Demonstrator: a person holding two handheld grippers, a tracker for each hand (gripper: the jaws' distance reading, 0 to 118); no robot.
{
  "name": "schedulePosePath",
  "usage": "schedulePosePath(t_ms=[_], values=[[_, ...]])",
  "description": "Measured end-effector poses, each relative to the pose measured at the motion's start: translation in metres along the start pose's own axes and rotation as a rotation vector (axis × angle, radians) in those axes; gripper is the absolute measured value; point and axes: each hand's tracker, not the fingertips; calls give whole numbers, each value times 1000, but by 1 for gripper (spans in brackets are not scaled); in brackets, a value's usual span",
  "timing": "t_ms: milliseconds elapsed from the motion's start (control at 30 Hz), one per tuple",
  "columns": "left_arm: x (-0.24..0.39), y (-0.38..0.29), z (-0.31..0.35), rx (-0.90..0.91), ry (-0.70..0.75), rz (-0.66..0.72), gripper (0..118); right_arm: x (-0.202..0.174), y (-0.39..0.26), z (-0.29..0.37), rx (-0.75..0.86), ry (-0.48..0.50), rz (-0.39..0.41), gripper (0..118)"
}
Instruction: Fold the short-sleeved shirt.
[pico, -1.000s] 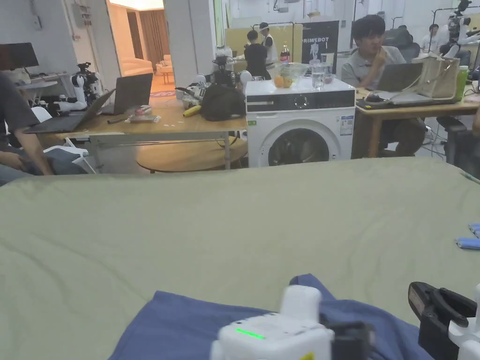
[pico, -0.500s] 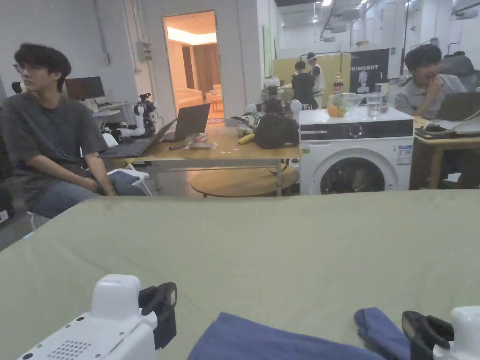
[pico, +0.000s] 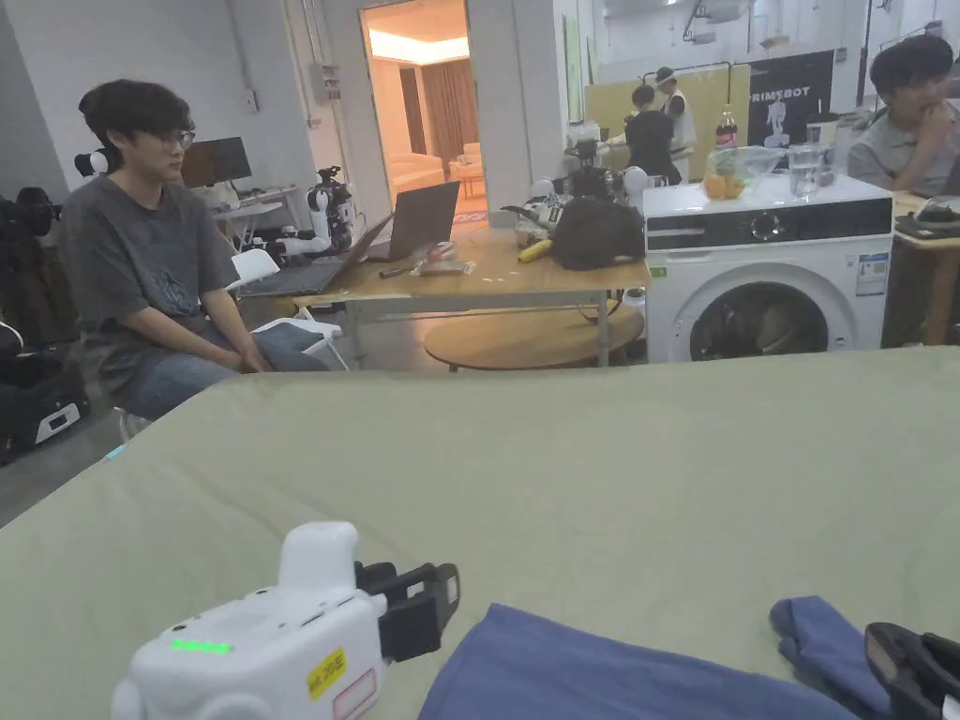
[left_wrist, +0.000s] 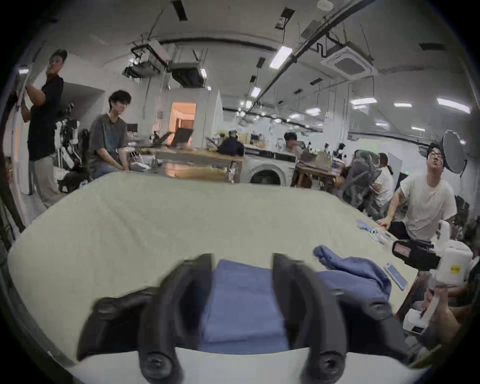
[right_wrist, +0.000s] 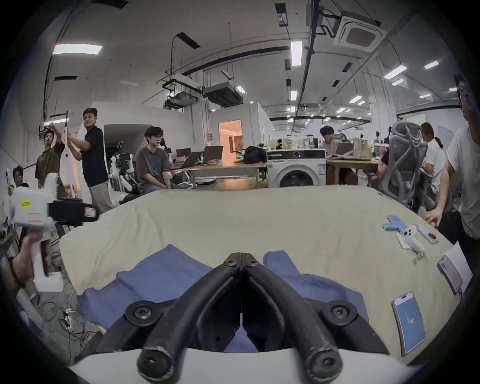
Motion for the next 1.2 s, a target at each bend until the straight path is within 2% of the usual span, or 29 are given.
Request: schedulePosePath(t_ms=[33, 67, 233, 267, 433, 467, 500, 533, 567, 700, 800, 833, 900, 933, 1033, 1067, 1133, 1167, 1200], values=[[-3, 3, -21, -48, -16, 2, 69, 3, -4, 2, -5, -4, -1, 0], [-7, 6, -49, -115, -6, 14, 74, 7, -8, 5, -15, -14, -1, 0], [-29, -1, -173, -359, 35, 48, 75, 36, -21, 18, -54, -84, -14, 0], [-27, -11, -165, -382, 38, 48, 75, 43, -23, 20, -60, -102, -22, 0], [-20, -27, -206, -455, 40, 57, 75, 75, -32, 26, -101, -191, -44, 0], [-17, -29, -213, -474, 45, 55, 69, 80, -35, 28, -108, -199, -58, 0], [-13, -32, -219, -521, 47, 42, 53, 85, -37, 29, -116, -208, -77, 0], [-10, -35, -221, -545, 65, 12, 25, 89, -39, 31, -124, -216, -95, 0], [-5, -38, -222, -534, 70, 6, 7, 92, -42, 33, -134, -222, -110, 0], [1, -42, -216, -515, 71, -7, 2, 95, -49, 41, -158, -250, -125, 0], [-12, -42, -223, -531, 55, 23, 0, 99, -56, 46, -180, -260, -214, 0], [-14, -41, -223, -533, 52, 30, 0, 101, -59, 45, -183, -275, -241, 5], [-15, -42, -223, -535, 50, 29, 0, 107, -70, 42, -209, -283, -319, 65], [9, -41, -205, -525, 62, 19, 0, 109, -75, 39, -221, -290, -360, 79], [20, -45, -196, -519, 75, -7, 0, 122, -94, 18, -280, -276, -506, 78], [22, -42, -194, -519, 75, -11, 0, 126, -101, 9, -311, -268, -546, 69], [24, -43, -188, -513, 73, 3, 0, 130, -111, -4, -365, -269, -594, 22], [26, -44, -184, -506, 71, 16, 0, 128, -112, -2, -324, -276, -579, 7], [19, -39, -185, -496, 64, 33, 0, 128, -110, 3, -290, -227, -608, 6]])
